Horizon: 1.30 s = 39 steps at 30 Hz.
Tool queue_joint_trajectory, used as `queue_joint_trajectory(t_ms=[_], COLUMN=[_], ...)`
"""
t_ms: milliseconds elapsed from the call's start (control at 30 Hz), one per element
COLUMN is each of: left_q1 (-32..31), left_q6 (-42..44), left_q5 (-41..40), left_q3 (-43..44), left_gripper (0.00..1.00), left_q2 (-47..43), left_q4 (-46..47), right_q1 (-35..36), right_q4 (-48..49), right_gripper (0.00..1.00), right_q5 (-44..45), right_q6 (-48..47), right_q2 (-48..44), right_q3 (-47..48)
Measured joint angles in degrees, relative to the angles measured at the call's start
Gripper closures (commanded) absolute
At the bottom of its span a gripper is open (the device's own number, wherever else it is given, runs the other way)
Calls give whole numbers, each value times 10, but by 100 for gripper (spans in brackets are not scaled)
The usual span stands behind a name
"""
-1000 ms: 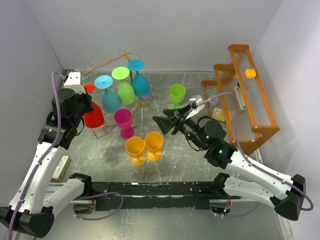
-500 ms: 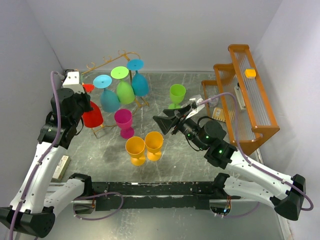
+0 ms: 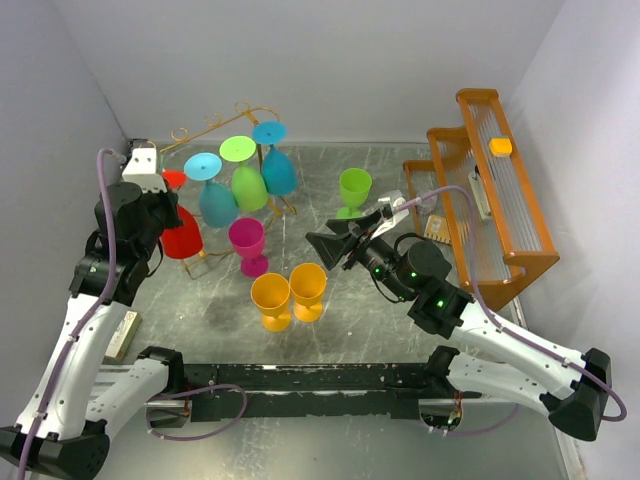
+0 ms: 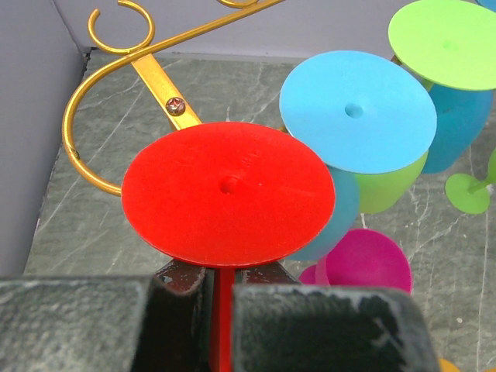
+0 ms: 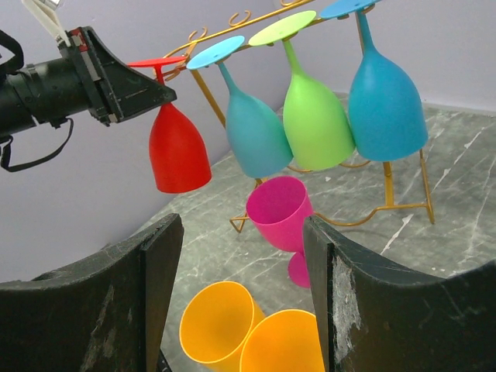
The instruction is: Place the wine glass upside down on the wine glass rack
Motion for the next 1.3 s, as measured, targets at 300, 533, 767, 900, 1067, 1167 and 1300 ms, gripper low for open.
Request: queue_joint_trajectory(t_ms=[300,533,767,900,1067,1167,1300], left_q1=[0,1,1,2,2,2,2], left_q6=[24,41,58,59,50,41,29], left_q5=[16,52,74,72,49,37,33], left_q3=[-6,-16,-28,-31,-31,-31,-31], left_gripper=[93,93,93,93,84,75,67], left_q2=[-28,-33,-33,-32,-24,-18,-16], left_q4=[-23,-17,-7,0,9,17,17], right_q1=[0,0,0,0,0,0,0], right_q4=[0,0,0,0,0,0,0], right_gripper=[36,36,36,36,36,36,36], right_q5=[0,0,0,0,1,2,2], right_q6=[0,1,0,0,0,0,0], right_q2=[0,0,-1,-1,-1,-1,-1], right_q3=[-2,-3,-7,-8,-8,-8,-8])
